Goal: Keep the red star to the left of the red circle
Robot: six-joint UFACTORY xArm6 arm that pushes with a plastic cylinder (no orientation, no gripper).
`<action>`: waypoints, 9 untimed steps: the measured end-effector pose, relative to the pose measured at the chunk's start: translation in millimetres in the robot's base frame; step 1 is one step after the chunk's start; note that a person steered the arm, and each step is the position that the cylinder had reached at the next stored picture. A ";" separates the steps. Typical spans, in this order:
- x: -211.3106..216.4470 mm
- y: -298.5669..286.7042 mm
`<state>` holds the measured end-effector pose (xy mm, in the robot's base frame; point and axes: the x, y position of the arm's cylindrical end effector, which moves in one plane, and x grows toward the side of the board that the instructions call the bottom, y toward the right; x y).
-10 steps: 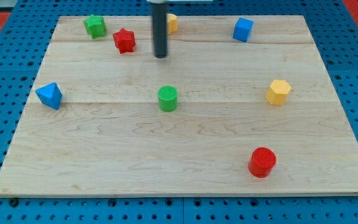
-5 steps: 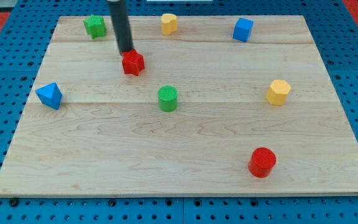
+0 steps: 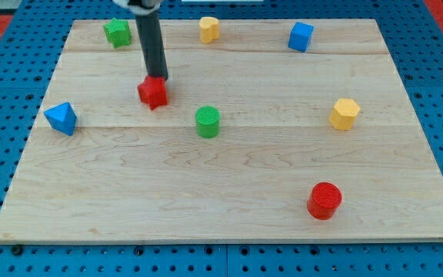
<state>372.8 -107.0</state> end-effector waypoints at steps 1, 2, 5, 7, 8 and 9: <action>54.0 -5.8; 93.4 -6.0; 133.6 -18.7; 122.5 -10.1; 168.0 -33.9; 187.7 10.8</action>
<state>560.5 -96.2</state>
